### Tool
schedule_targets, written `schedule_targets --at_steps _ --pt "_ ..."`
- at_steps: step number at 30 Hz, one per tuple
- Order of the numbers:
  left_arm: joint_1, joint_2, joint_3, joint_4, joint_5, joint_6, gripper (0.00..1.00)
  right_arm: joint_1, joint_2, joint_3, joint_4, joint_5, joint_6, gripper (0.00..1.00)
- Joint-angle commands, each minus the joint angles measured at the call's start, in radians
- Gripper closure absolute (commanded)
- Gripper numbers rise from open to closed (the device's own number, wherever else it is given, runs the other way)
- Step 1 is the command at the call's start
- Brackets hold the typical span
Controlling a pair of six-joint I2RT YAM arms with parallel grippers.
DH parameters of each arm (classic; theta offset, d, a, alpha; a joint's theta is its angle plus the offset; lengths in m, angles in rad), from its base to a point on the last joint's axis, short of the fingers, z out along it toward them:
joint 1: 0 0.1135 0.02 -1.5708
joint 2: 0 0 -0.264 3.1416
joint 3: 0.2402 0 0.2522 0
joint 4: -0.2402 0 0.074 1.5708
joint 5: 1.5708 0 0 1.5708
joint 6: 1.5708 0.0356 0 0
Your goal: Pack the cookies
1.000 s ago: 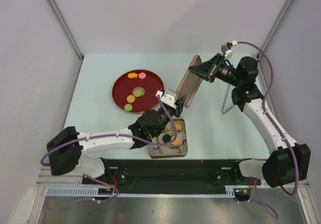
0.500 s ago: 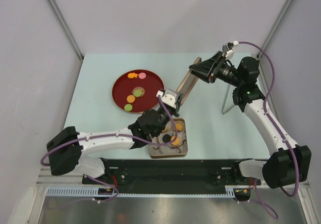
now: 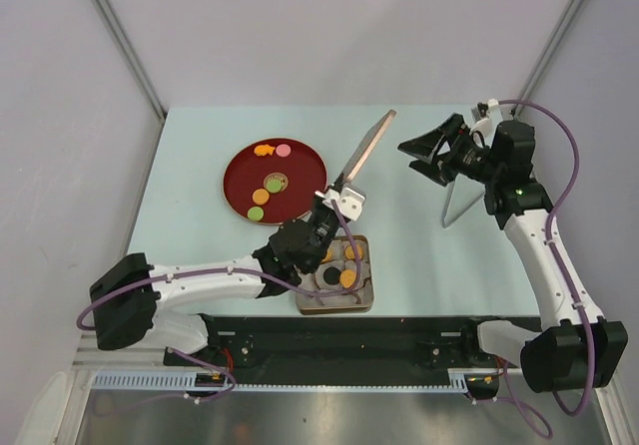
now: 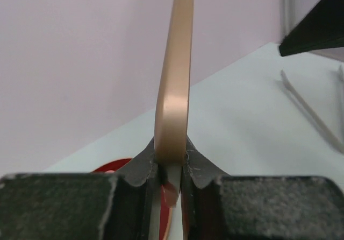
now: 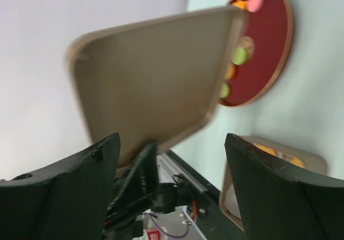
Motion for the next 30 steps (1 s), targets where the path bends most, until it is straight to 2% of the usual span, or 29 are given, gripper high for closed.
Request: schedule_targets --at_steps 1,5,8,11,15,19,26,30 --pt "-0.044 0.069 0.033 0.200 -0.092 0.392 0.99 -0.009 -0.019 0.042 -0.239 0.097 -0.160 0.16" --pt "-0.079 0.214 0.071 0.425 -0.173 0.732 1.00 -0.005 -0.025 0.073 -0.281 0.130 -0.190 0.16" --pt "-0.095 0.305 0.100 0.540 -0.187 0.893 1.00 -0.007 -0.032 0.077 -0.279 0.127 -0.190 0.17" --pt "-0.095 0.331 0.123 0.564 -0.187 0.958 1.00 -0.010 -0.051 0.085 -0.306 0.150 -0.214 0.17" --pt "-0.079 0.264 0.105 0.486 -0.157 0.926 1.00 -0.018 -0.080 0.094 -0.351 0.209 -0.249 0.18" --pt "-0.078 0.193 0.074 0.363 -0.114 0.870 1.00 -0.019 -0.065 0.094 -0.344 0.193 -0.237 0.17" --pt "-0.141 0.247 0.080 0.384 -0.112 0.900 1.00 0.036 0.023 0.096 -0.138 0.115 -0.110 0.22" --pt "-0.155 0.288 0.086 0.400 -0.123 0.906 1.00 0.048 0.006 0.096 -0.069 0.117 -0.079 0.25"
